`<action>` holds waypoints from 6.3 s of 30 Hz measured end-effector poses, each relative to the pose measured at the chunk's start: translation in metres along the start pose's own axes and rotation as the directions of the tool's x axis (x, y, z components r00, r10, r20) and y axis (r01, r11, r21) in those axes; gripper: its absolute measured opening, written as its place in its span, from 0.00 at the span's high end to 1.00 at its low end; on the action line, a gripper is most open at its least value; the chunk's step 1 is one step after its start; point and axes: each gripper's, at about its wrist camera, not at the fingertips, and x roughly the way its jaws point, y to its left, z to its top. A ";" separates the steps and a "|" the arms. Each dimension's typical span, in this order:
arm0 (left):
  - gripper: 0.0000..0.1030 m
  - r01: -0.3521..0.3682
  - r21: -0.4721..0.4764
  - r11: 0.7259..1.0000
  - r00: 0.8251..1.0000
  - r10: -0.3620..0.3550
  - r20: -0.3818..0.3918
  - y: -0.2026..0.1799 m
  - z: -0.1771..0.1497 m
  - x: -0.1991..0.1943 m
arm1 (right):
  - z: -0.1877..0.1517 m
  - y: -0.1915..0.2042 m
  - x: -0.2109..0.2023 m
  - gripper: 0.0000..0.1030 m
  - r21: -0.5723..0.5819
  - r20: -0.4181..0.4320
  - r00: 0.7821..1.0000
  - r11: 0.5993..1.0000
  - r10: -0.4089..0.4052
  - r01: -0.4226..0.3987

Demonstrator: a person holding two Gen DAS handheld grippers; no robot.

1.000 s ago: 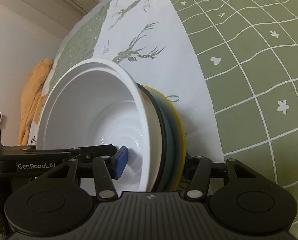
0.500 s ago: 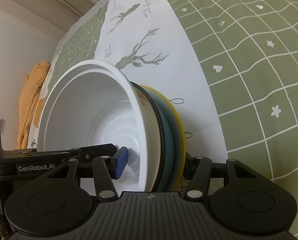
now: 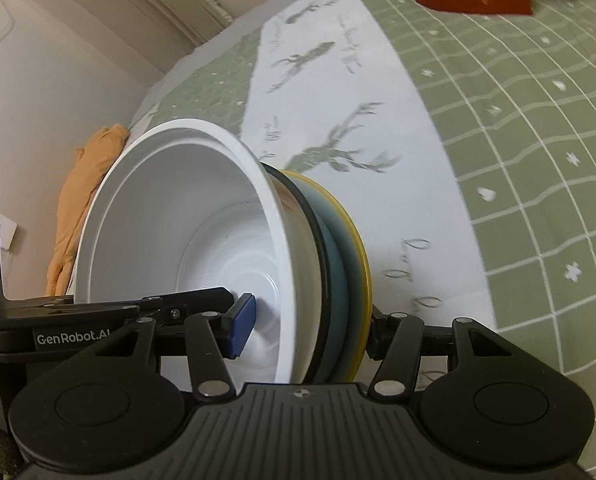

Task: Organize plates and bowls
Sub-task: 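Carry the bowl stack with both tools toward the steel bowl, then lower the bowl stack onto the steel bowl with both tools, then open both tools and release the white bowl rim, then move the right tool to the red-and-white tray and grip its rim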

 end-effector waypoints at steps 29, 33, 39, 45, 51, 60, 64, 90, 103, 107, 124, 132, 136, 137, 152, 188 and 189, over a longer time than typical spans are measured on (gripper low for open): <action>0.54 -0.069 -0.177 0.982 0.996 0.056 -0.076 0.141 -0.023 0.013 | 0.004 0.079 0.134 0.46 -0.097 -0.233 0.972 0.995 -0.004 -0.019; 0.61 -0.088 -0.154 0.984 0.994 0.076 -0.081 0.136 -0.022 0.013 | 0.007 0.075 0.133 0.45 -0.112 -0.199 0.980 0.994 -0.025 0.003; 0.63 -0.105 -0.156 0.982 0.993 0.095 -0.069 0.133 -0.019 0.008 | 0.009 0.068 0.132 0.45 -0.104 -0.195 0.981 0.994 -0.004 -0.017; 0.70 -0.134 -0.139 0.981 0.990 0.127 -0.063 0.128 -0.019 0.006 | 0.008 0.065 0.131 0.45 -0.097 -0.189 0.982 0.995 0.000 -0.019; 0.72 -0.143 -0.133 0.981 0.988 0.135 -0.068 0.128 -0.019 0.007 | 0.006 0.063 0.129 0.46 -0.096 -0.188 0.982 0.995 0.007 -0.025; 0.74 -0.148 -0.137 0.979 0.988 0.140 -0.063 0.129 -0.020 0.003 | 0.004 0.070 0.124 0.47 -0.134 -0.190 0.982 0.991 -0.013 -0.013; 0.79 -0.158 -0.112 0.981 0.987 0.158 -0.010 0.122 -0.016 -0.011 | 0.005 0.074 0.116 0.48 -0.174 -0.167 0.986 0.985 -0.029 -0.001; 0.75 -0.050 -0.074 0.996 0.990 0.059 0.125 0.140 -0.031 -0.019 | -0.016 0.119 0.068 0.37 -0.363 0.159 0.948 0.877 -0.275 0.315; 0.74 0.213 -0.020 0.977 0.944 -0.200 0.262 0.176 -0.033 -0.008 | -0.028 0.145 0.088 0.24 -0.334 0.163 0.885 0.820 -0.436 0.465; 0.75 0.338 -0.017 0.941 0.906 -0.320 0.277 0.187 -0.034 -0.019 | -0.027 0.143 0.106 0.35 -0.295 0.128 0.879 0.829 -0.459 0.476; 0.58 0.366 -0.050 0.929 0.907 -0.344 0.241 0.212 -0.047 0.002 | -0.035 0.119 0.121 0.49 -0.149 0.072 0.909 0.897 -0.411 0.417; 0.59 0.347 -0.098 0.933 0.920 -0.318 0.227 0.211 -0.042 0.001 | -0.029 0.118 0.125 0.47 -0.121 0.081 0.919 0.911 -0.386 0.394; 0.70 0.337 -0.056 0.940 0.909 -0.309 0.281 0.200 -0.042 -0.017 | -0.027 0.119 0.113 0.48 -0.130 0.098 0.931 0.923 -0.352 0.363; 0.70 0.343 -0.040 0.939 0.902 -0.317 0.295 0.198 -0.043 -0.022 | -0.027 0.123 0.107 0.48 -0.143 0.116 0.932 0.923 -0.343 0.357; 0.71 0.345 -0.045 0.938 0.896 -0.315 0.312 0.192 -0.043 -0.026 | -0.026 0.133 0.090 0.54 -0.193 0.167 0.892 0.874 -0.419 0.447; 0.77 0.238 -0.387 0.891 0.940 -0.111 0.322 0.339 0.045 0.038 | 0.123 0.229 0.288 0.53 -0.171 -0.077 0.842 0.839 -0.534 0.516; 0.77 0.225 -0.377 0.898 0.946 -0.109 0.305 0.336 0.046 0.040 | 0.124 0.225 0.294 0.53 -0.162 -0.087 0.834 0.834 -0.545 0.528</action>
